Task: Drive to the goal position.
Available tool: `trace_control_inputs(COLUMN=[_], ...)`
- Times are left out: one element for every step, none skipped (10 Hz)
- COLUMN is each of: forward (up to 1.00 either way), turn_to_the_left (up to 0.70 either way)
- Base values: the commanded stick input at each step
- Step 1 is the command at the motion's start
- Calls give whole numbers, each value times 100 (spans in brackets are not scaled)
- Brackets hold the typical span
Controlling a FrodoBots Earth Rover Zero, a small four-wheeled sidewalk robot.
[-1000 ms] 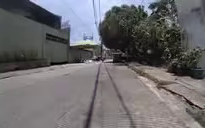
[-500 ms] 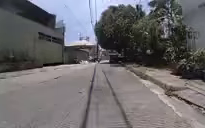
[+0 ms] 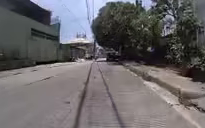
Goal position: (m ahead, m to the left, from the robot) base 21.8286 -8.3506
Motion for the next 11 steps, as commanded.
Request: trace_control_inputs(forward=[100, 100, 100, 100, 100, 100, 100, 100, 100, 100, 100], turn_to_the_left=[0, 0, 0, 0, 0, 0, -2, -2, -2, -3, -4])
